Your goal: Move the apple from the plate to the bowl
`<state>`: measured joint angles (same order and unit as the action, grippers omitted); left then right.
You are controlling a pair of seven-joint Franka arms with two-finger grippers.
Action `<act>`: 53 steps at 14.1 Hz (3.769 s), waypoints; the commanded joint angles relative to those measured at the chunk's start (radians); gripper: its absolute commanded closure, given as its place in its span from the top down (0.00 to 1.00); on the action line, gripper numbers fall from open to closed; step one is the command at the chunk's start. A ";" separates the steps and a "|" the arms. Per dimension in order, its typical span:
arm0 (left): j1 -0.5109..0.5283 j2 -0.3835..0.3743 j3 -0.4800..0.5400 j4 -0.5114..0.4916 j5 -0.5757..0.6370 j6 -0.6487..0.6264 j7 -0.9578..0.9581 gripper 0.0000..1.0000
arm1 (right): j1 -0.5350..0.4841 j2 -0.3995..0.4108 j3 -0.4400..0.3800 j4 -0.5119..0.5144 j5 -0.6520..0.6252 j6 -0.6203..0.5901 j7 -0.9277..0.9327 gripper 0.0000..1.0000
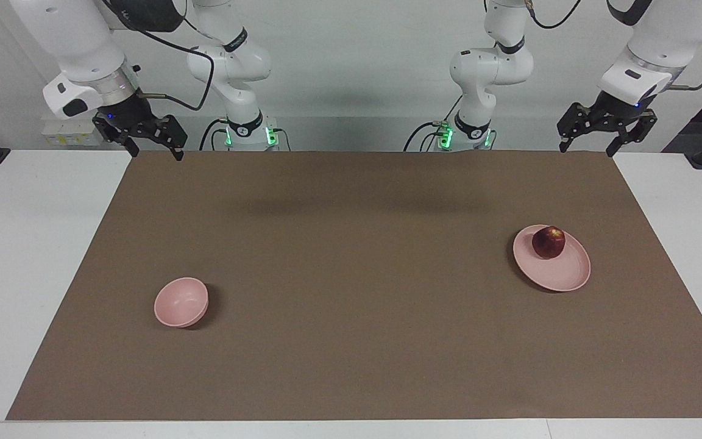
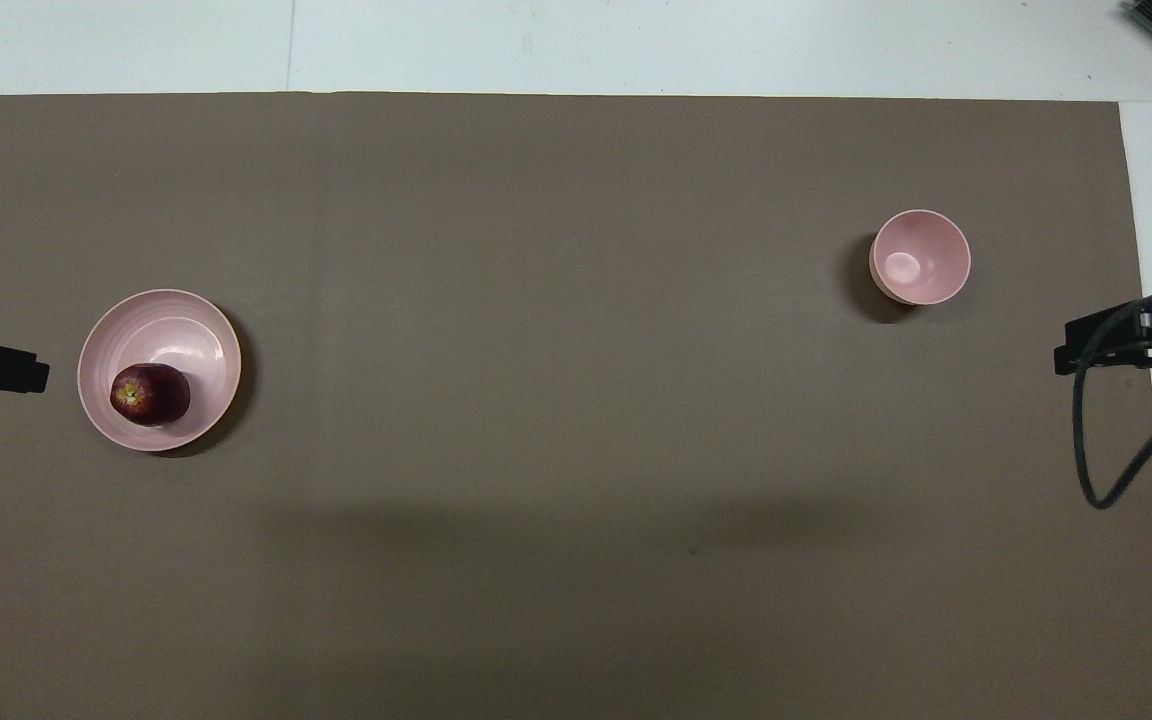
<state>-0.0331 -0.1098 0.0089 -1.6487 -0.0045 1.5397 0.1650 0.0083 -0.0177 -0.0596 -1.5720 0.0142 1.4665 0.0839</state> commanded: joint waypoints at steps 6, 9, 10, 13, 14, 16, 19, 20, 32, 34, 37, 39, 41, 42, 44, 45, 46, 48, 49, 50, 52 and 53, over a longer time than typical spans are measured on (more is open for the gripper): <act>0.007 -0.044 0.003 -0.051 -0.008 0.028 0.008 1.00 | -0.014 -0.019 -0.005 -0.022 0.021 0.005 0.013 1.00; 0.012 -0.044 0.006 -0.051 -0.008 0.031 0.010 1.00 | -0.016 -0.019 -0.005 -0.022 0.021 0.005 0.017 1.00; 0.012 -0.044 0.009 -0.051 -0.008 0.031 0.010 1.00 | -0.019 -0.019 -0.008 -0.022 0.020 0.003 0.016 1.00; 0.016 -0.044 0.013 -0.053 -0.008 0.028 0.008 1.00 | -0.019 -0.021 -0.011 -0.023 0.018 -0.006 0.019 1.00; 0.025 -0.048 0.013 -0.059 -0.008 0.027 0.008 1.00 | -0.018 -0.021 -0.011 -0.023 0.018 -0.011 0.020 1.00; 0.030 -0.048 0.013 -0.059 -0.008 0.030 0.008 1.00 | -0.017 -0.021 -0.009 -0.023 0.021 -0.014 0.022 1.00; 0.041 -0.048 0.013 -0.101 -0.008 0.062 0.037 1.00 | -0.010 -0.030 -0.008 -0.029 0.033 -0.020 0.087 1.00; 0.042 -0.051 0.013 -0.120 -0.009 0.077 0.041 1.00 | -0.005 -0.031 -0.006 -0.033 0.053 -0.020 0.143 1.00; 0.099 0.019 0.013 -0.494 -0.011 0.648 0.085 1.00 | 0.065 -0.024 0.015 -0.074 0.087 0.074 0.275 1.00; 0.096 0.051 0.013 -0.513 -0.011 0.689 0.085 1.00 | 0.065 -0.025 0.015 -0.075 0.087 0.075 0.274 1.00; 0.098 0.116 0.013 -0.568 -0.011 0.810 0.085 1.00 | 0.065 -0.031 0.015 -0.086 0.087 0.075 0.270 1.00; 0.101 0.133 0.013 -0.624 -0.011 0.899 0.084 1.00 | 0.065 -0.031 0.015 -0.086 0.087 0.075 0.270 1.00; 0.111 0.144 0.014 -0.637 -0.011 0.905 0.084 1.00 | 0.065 -0.031 0.015 -0.086 0.087 0.075 0.270 1.00; 0.127 0.148 0.014 -0.637 -0.011 0.907 0.084 1.00 | 0.065 -0.031 0.015 -0.088 0.087 0.075 0.272 1.00; 0.128 0.148 0.014 -0.645 -0.011 0.919 0.079 1.00 | 0.065 -0.031 0.017 -0.088 0.087 0.075 0.274 1.00; 0.128 0.148 0.014 -0.648 -0.012 0.933 0.070 1.00 | 0.065 -0.031 0.017 -0.088 0.087 0.075 0.275 1.00; 0.128 0.150 0.014 -0.652 -0.012 0.935 0.053 1.00 | 0.065 -0.031 0.017 -0.088 0.087 0.080 0.278 1.00; 0.127 0.168 0.014 -0.671 -0.012 0.958 0.021 1.00 | 0.065 -0.034 0.017 -0.095 0.089 0.081 0.278 1.00; 0.128 0.168 0.013 -0.671 -0.012 0.961 0.018 0.98 | 0.067 -0.039 0.018 -0.098 0.089 0.081 0.281 1.00; 0.127 0.168 0.013 -0.671 -0.014 0.962 0.004 0.90 | 0.067 -0.041 0.017 -0.108 0.089 0.083 0.283 1.00; 0.119 0.170 0.013 -0.668 -0.023 0.961 -0.036 0.60 | 0.067 -0.044 0.018 -0.114 0.093 0.083 0.284 1.00; 0.114 0.171 0.013 -0.662 -0.023 0.959 -0.051 0.38 | 0.065 -0.044 0.018 -0.118 0.093 0.086 0.284 1.00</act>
<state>0.0856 0.0621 0.0254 -2.2987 -0.0143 2.4736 0.1468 0.0851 -0.0285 -0.0486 -1.6399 0.0813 1.5159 0.3825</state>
